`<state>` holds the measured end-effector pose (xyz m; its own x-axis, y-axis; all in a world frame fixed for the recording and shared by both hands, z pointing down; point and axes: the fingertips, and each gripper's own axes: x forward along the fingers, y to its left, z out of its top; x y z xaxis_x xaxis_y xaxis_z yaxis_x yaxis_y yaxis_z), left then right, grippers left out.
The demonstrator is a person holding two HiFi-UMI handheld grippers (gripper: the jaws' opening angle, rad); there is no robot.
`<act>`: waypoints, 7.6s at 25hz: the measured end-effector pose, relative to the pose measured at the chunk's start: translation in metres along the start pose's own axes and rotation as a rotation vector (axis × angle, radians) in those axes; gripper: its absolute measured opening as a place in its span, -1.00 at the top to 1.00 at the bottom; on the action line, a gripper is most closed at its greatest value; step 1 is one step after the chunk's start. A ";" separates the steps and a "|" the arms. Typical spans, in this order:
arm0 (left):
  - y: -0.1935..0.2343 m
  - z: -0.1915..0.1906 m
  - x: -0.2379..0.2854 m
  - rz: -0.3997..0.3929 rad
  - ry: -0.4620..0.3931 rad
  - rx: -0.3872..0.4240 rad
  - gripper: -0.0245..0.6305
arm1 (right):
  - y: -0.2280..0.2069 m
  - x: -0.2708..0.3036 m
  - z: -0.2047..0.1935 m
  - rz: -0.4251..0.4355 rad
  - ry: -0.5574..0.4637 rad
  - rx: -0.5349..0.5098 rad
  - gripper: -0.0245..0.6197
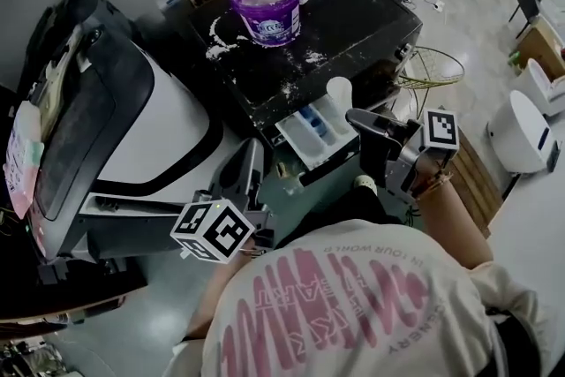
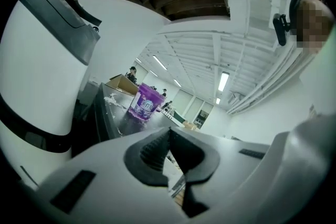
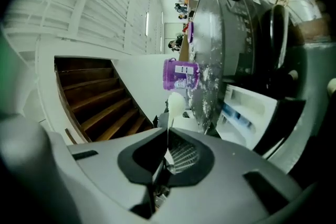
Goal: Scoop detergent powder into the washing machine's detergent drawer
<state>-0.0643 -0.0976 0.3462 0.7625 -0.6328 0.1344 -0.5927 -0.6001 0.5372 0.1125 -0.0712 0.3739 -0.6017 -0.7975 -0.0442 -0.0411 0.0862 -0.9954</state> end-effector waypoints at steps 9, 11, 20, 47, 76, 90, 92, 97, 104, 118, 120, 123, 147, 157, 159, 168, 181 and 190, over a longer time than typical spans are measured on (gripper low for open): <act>-0.002 -0.028 -0.040 -0.018 0.038 -0.026 0.92 | -0.020 -0.017 -0.060 -0.046 0.008 0.026 0.91; -0.004 -0.032 -0.044 -0.022 0.048 -0.023 0.92 | -0.022 -0.017 -0.064 -0.047 0.006 0.029 0.91; 0.000 -0.045 -0.066 0.011 0.032 -0.041 0.92 | -0.039 -0.015 -0.085 -0.104 0.036 0.024 0.91; 0.037 -0.029 -0.106 0.092 -0.119 -0.139 0.92 | -0.092 0.008 -0.082 -0.574 0.203 -0.472 0.91; 0.052 -0.025 -0.094 0.091 -0.149 -0.185 0.92 | -0.108 0.006 -0.073 -0.850 0.457 -0.988 0.91; 0.059 -0.025 -0.103 0.108 -0.164 -0.207 0.92 | -0.109 0.016 -0.080 -0.927 0.622 -1.288 0.92; 0.059 -0.026 -0.105 0.111 -0.166 -0.210 0.92 | -0.109 0.018 -0.083 -0.933 0.656 -1.347 0.92; 0.060 -0.029 -0.111 0.119 -0.167 -0.220 0.92 | -0.109 0.022 -0.087 -0.952 0.746 -1.515 0.92; 0.062 -0.035 -0.119 0.130 -0.167 -0.237 0.92 | -0.109 0.024 -0.093 -0.966 0.867 -1.694 0.92; 0.057 -0.051 -0.130 0.205 -0.188 -0.255 0.92 | -0.113 0.028 -0.100 -0.893 1.039 -1.947 0.92; 0.052 -0.049 -0.127 0.218 -0.200 -0.251 0.92 | -0.112 0.027 -0.097 -0.874 1.048 -1.968 0.92; 0.042 -0.052 -0.128 0.255 -0.213 -0.249 0.92 | -0.110 0.026 -0.095 -0.834 1.065 -1.997 0.92; -0.005 -0.076 -0.167 0.413 -0.340 -0.243 0.92 | -0.098 0.020 -0.097 -0.661 1.185 -2.524 0.91; -0.020 -0.084 -0.182 0.446 -0.359 -0.238 0.92 | -0.096 0.016 -0.104 -0.561 1.266 -2.757 0.91; -0.024 -0.086 -0.184 0.449 -0.361 -0.234 0.92 | -0.095 0.014 -0.105 -0.553 1.265 -2.771 0.91; -0.041 -0.091 -0.187 0.462 -0.357 -0.213 0.92 | -0.082 0.010 -0.095 -0.626 1.039 -2.358 0.91; -0.055 -0.083 -0.160 0.436 -0.307 -0.153 0.92 | -0.052 -0.001 -0.056 -0.598 0.507 -1.365 0.91; -0.055 -0.079 -0.121 0.419 -0.248 -0.087 0.92 | -0.043 -0.012 -0.040 -0.548 0.269 -0.991 0.91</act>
<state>-0.1035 0.0511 0.3662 0.3721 -0.9148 0.1571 -0.8034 -0.2326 0.5481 0.0899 -0.0415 0.4203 -0.4550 -0.7304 0.5094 -0.8824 0.2932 -0.3679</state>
